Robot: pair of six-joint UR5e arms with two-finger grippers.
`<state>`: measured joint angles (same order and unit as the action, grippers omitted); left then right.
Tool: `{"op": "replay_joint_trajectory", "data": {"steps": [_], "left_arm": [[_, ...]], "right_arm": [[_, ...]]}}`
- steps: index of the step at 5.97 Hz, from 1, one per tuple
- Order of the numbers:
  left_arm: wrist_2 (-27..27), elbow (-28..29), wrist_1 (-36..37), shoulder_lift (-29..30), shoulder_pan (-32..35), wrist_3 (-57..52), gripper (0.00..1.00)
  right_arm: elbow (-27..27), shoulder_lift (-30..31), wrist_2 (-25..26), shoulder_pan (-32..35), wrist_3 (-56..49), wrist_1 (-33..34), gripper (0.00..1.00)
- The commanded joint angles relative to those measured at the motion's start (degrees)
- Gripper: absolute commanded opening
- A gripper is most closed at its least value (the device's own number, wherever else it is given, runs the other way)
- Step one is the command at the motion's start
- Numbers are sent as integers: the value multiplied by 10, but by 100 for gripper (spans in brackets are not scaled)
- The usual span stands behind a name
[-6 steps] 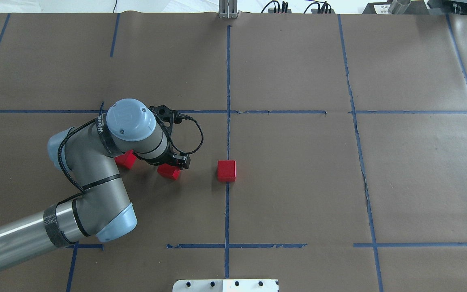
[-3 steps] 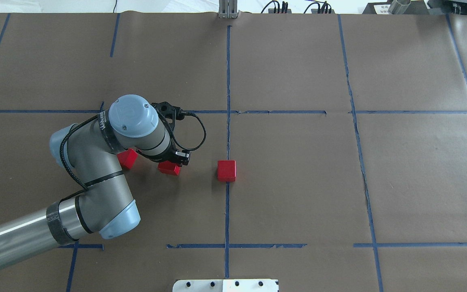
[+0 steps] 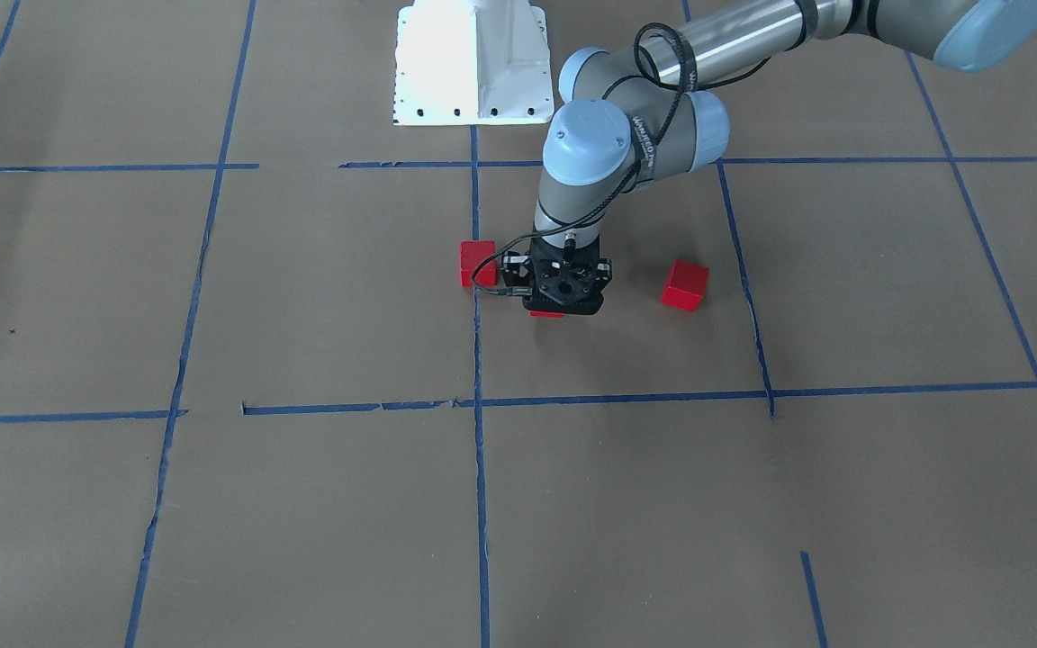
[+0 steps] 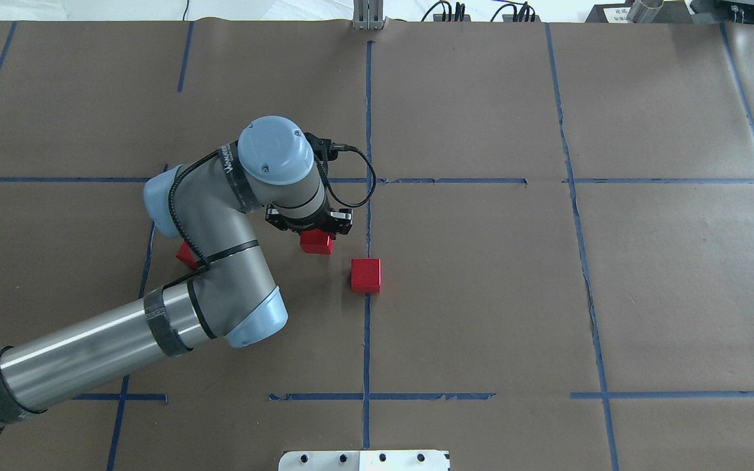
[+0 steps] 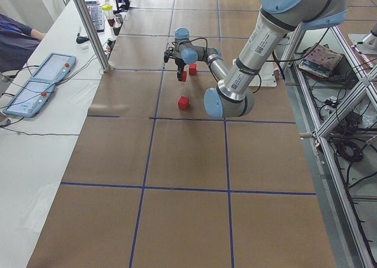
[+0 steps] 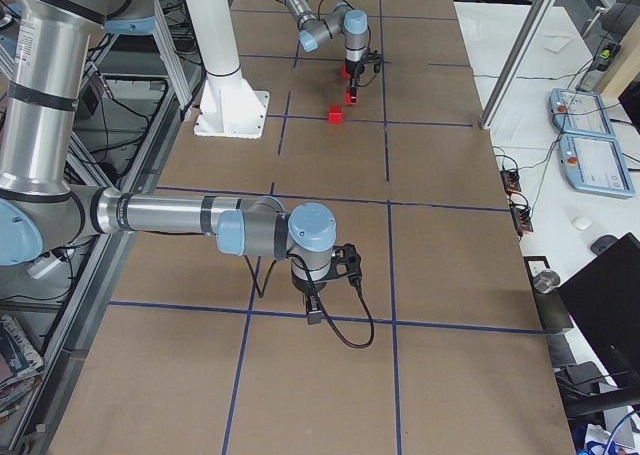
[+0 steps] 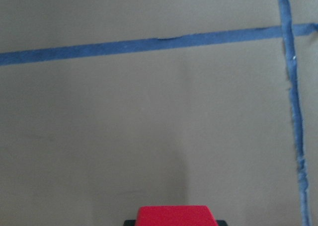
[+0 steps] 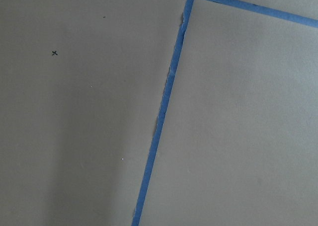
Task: Form red blocks into L shape at center
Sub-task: 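Close the left gripper on that red cube and lift it, then carry the cube with the left gripper and set it just beyond the placed cube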
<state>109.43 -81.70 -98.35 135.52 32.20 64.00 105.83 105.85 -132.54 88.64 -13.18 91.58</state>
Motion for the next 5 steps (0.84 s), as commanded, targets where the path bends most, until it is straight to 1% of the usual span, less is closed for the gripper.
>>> {"op": "replay_joint_trajectory", "data": {"steps": [1,2,5], "left_arm": [[0,77,-1,70,-2,31,4],[0,93,-1,82,-6,34,4],[0,94,1,88,-24,47,5]], "right_arm": [[0,0,0,0,0,0,100],[0,0,0,0,-1,0,100],[-1,0,1,0,-1,1,100]]}}
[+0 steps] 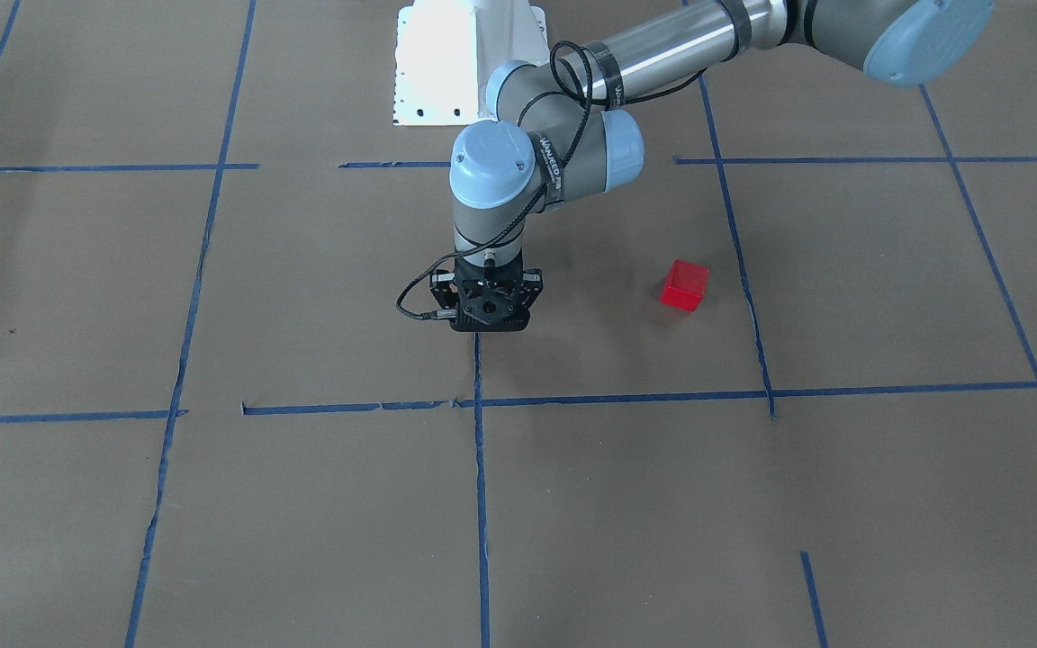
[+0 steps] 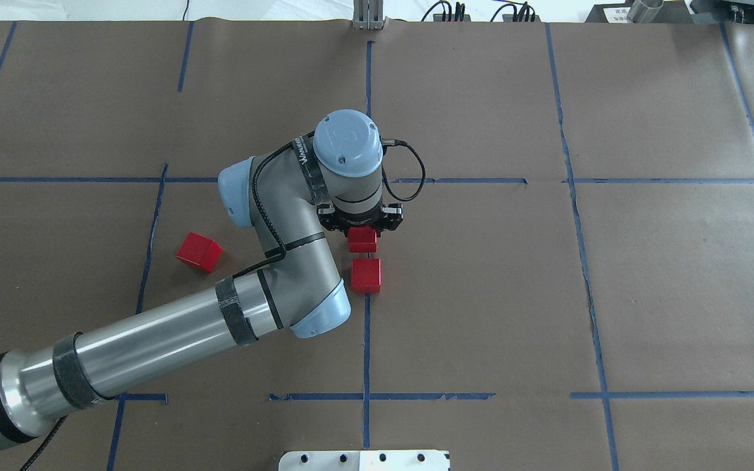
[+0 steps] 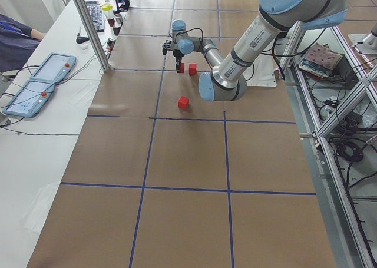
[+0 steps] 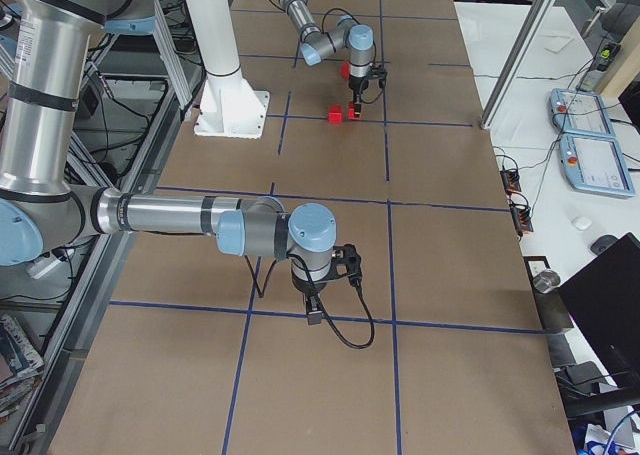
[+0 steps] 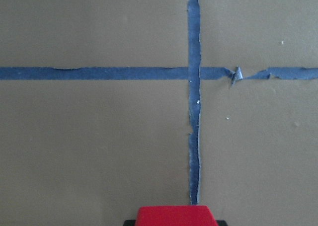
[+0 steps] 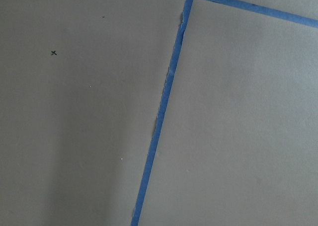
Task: Form red blocks into L shape at center
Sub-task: 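Carry the cube with the left gripper and set it just beyond the placed cube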
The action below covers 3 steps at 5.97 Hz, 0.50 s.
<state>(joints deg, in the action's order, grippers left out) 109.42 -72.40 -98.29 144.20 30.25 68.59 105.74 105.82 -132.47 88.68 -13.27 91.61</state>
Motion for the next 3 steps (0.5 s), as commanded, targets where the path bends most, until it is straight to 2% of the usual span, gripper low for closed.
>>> {"op": "replay_joint_trajectory", "data": {"steps": [1,3], "left_arm": [[0,2,0,0,-5,1,5],[0,8,-1,0,-6,1,6]], "right_arm": [[0,0,0,0,1,1,100],[0,-1,0,0,1,1,100]]}}
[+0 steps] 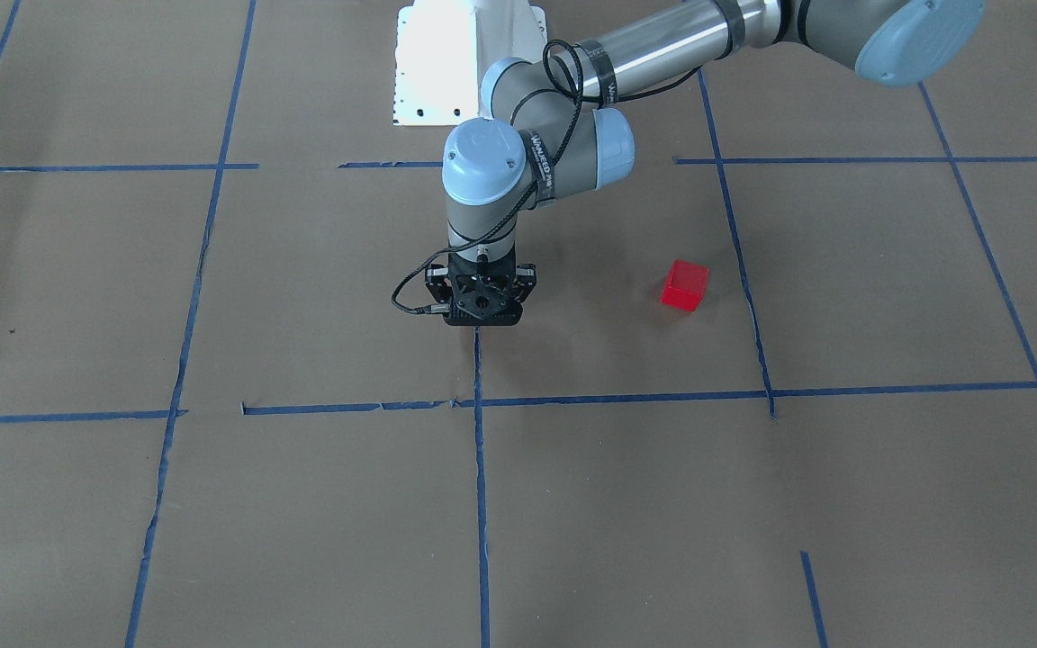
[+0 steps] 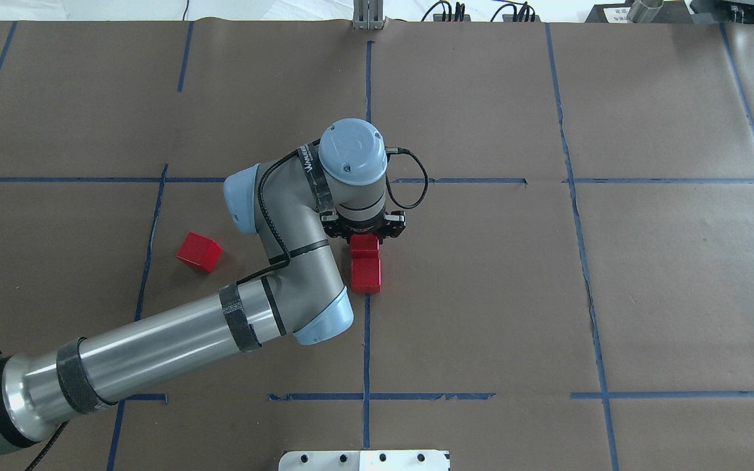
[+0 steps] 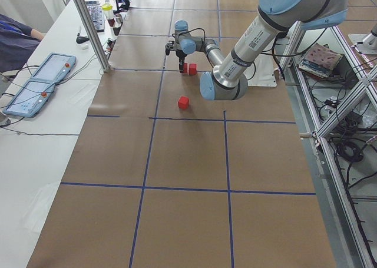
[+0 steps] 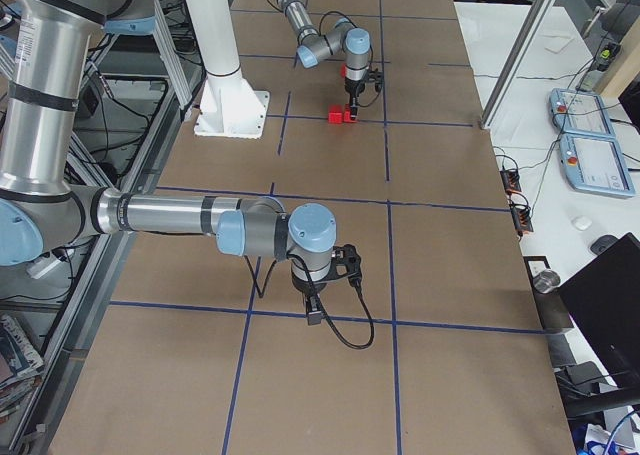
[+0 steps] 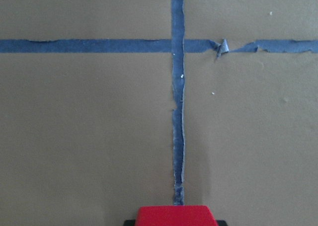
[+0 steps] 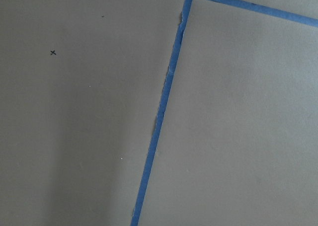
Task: Form red blocks into L shape at center
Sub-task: 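Carry the cube with the left gripper and set it just beyond the placed cube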
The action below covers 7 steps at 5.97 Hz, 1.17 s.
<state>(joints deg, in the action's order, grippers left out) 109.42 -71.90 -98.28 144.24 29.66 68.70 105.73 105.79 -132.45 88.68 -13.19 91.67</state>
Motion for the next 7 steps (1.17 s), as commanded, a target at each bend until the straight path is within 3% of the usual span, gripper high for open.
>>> {"op": "replay_joint_trajectory", "data": {"steps": [1,7], "left_arm": [[0,3,0,0,-1,-1,6],[0,3,0,0,-10,0,8]], "right_arm": [[0,-1,0,0,0,0,100],[0,-1,0,0,0,2,100]]}}
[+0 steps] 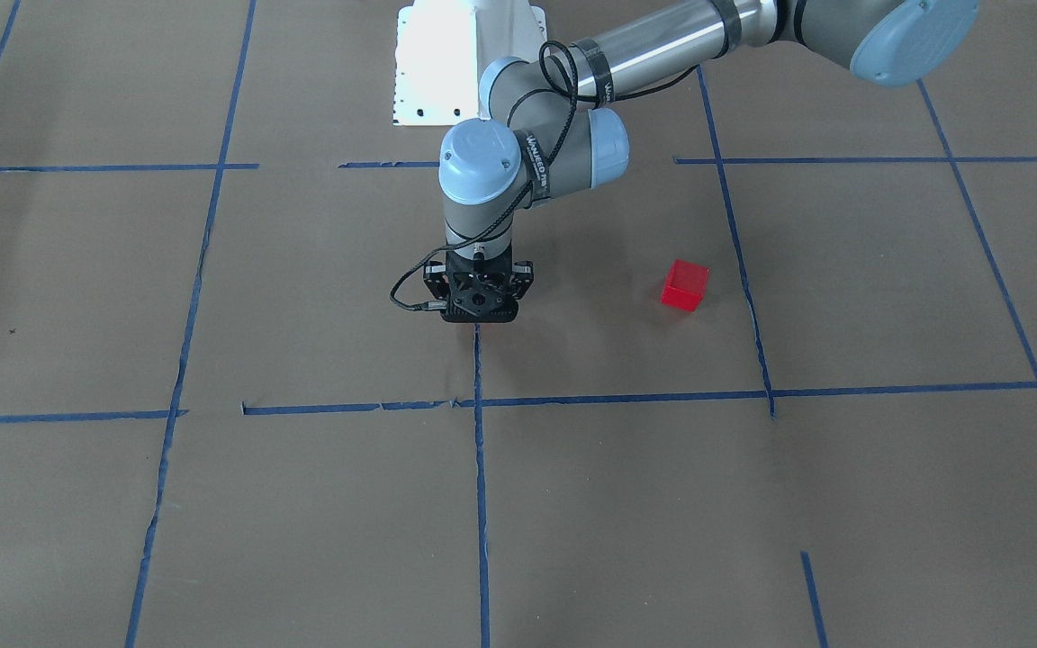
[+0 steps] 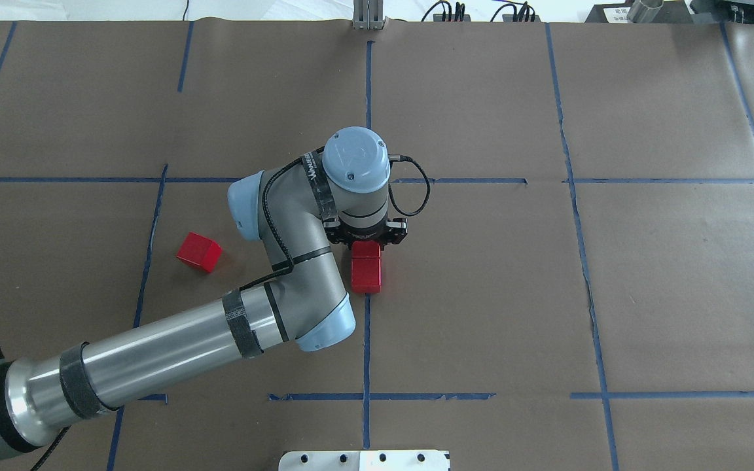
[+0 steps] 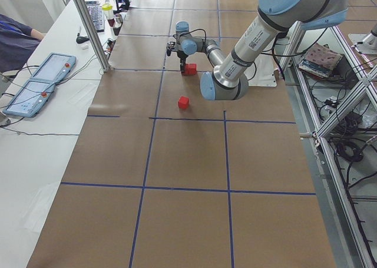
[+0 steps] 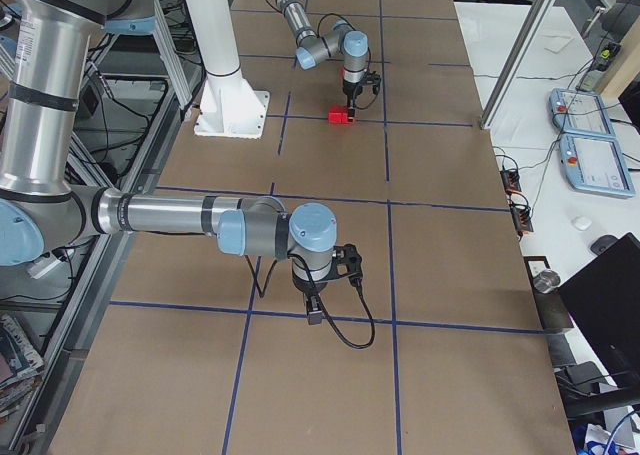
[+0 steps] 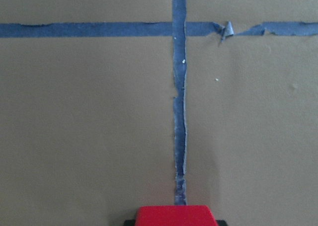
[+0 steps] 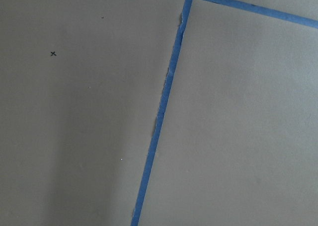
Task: Form red blocks into L shape at center
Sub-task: 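Carry the cube with the left gripper and set it just beyond the placed cube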
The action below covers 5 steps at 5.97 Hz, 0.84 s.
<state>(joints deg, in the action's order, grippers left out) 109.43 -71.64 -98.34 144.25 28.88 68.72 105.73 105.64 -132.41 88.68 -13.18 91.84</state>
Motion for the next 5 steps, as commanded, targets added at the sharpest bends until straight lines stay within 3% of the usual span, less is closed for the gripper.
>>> {"op": "replay_joint_trajectory", "data": {"steps": [1,4,5], "left_arm": [[0,0,0,0,-2,0,9],[0,0,0,0,-2,0,30],[1,0,0,0,-2,0,46]], "right_arm": [[0,0,0,0,0,0,100],[0,-1,0,0,0,1,100],[0,-1,0,0,0,1,100]]}}
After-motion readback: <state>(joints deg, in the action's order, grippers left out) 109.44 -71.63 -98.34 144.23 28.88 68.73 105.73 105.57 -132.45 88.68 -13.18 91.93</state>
